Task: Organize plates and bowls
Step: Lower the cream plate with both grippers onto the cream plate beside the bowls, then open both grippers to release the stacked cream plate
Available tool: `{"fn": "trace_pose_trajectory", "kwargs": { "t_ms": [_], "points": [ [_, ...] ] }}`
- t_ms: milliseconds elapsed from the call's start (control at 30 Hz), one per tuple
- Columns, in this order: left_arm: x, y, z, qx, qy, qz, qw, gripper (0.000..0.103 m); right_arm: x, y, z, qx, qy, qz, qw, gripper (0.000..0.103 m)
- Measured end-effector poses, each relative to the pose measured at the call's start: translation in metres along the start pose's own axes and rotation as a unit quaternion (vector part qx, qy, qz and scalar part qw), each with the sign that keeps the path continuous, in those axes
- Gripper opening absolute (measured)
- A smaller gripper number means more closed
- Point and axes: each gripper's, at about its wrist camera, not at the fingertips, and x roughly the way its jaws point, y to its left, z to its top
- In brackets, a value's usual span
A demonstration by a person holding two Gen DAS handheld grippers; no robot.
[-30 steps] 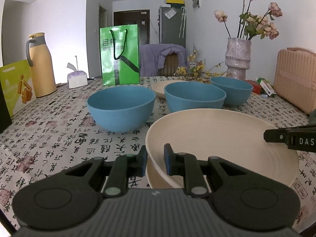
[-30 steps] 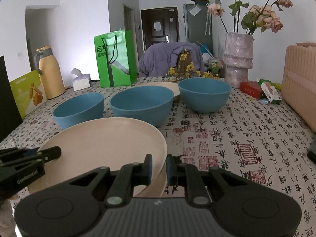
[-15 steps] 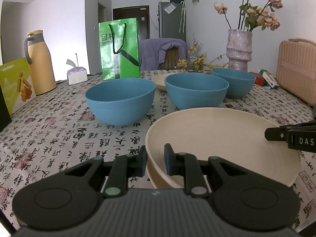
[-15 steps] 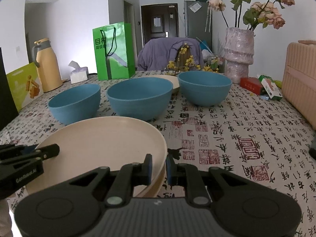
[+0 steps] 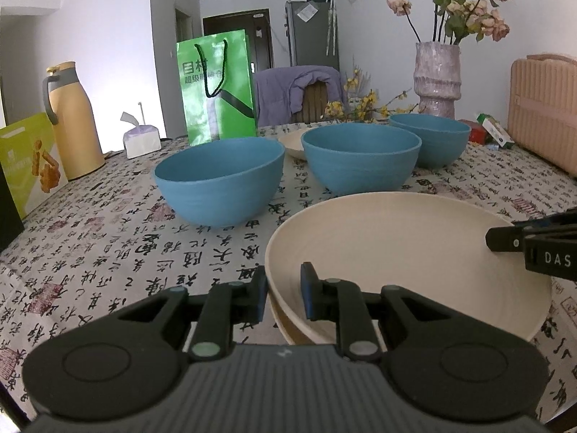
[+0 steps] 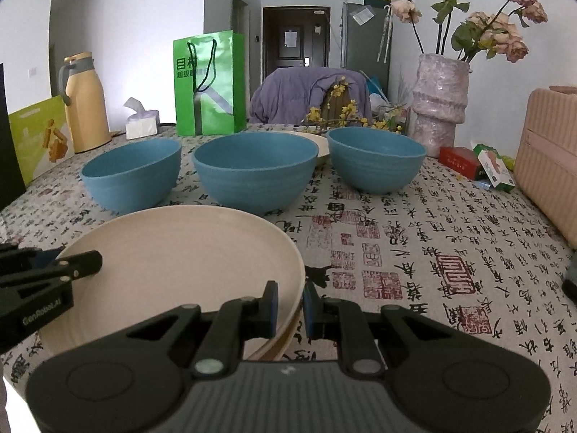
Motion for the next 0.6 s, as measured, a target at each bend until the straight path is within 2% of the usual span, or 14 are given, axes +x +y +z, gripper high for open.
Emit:
{"fn": "trace_pose_trajectory", "kwargs": {
  "t_ms": [600],
  "points": [
    [0.0048,-0.0015,-0.0061,0.009,0.011,0.002,0.9999,0.019,0.0044,-0.0007,-0.0057,-0.012,0.003,-0.002,1.000,0.014]
  ]
}}
